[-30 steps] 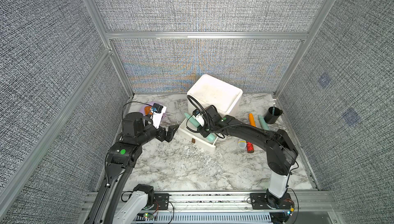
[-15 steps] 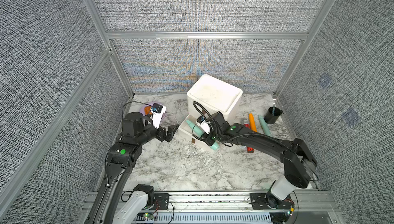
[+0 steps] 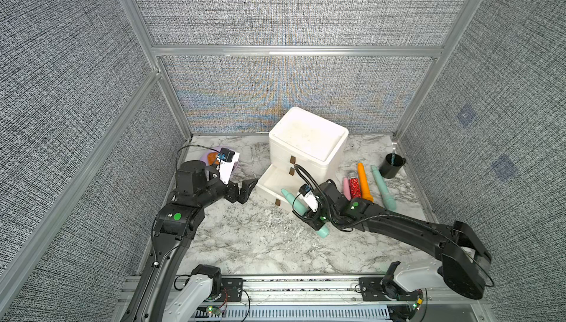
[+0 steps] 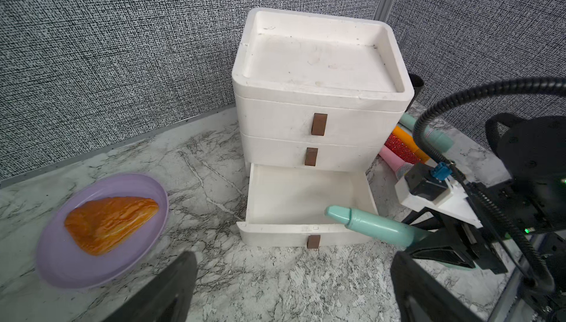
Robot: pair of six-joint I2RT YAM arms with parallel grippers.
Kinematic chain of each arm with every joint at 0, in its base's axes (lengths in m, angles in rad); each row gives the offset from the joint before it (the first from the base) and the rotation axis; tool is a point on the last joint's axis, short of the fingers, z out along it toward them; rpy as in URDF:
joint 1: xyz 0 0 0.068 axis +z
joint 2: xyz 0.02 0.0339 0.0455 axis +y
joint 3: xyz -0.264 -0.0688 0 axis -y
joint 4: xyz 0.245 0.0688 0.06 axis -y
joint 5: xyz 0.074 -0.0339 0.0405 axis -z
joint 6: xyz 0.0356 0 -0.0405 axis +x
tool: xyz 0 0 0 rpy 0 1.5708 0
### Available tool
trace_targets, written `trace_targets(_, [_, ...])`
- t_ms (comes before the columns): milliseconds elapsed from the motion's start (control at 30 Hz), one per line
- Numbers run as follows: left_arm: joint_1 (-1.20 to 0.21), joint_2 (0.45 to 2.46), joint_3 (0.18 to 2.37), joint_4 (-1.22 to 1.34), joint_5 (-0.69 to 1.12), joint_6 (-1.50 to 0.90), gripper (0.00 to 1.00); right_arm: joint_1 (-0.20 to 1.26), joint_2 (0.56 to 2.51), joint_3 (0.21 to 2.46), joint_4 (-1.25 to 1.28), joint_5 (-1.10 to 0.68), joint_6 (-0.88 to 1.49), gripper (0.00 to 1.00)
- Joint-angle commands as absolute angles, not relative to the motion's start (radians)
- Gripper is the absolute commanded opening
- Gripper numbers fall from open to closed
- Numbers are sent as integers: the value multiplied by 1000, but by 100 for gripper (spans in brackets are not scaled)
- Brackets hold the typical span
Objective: Take the microphone out of the drawer
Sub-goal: Pick up the microphone from the drawer, then place the microphone at the center of the board.
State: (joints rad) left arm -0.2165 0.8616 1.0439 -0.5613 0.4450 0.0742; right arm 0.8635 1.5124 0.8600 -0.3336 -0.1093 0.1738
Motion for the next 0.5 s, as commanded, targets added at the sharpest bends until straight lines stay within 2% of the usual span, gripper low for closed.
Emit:
trace_targets(0, [-213,859,1052,-523,456,73,100,871,1471,816,-323,-111,270,0])
trace_targets(467, [-208,812,1038,-528,459,69,100,918,1263,620,-439,-188,606,0])
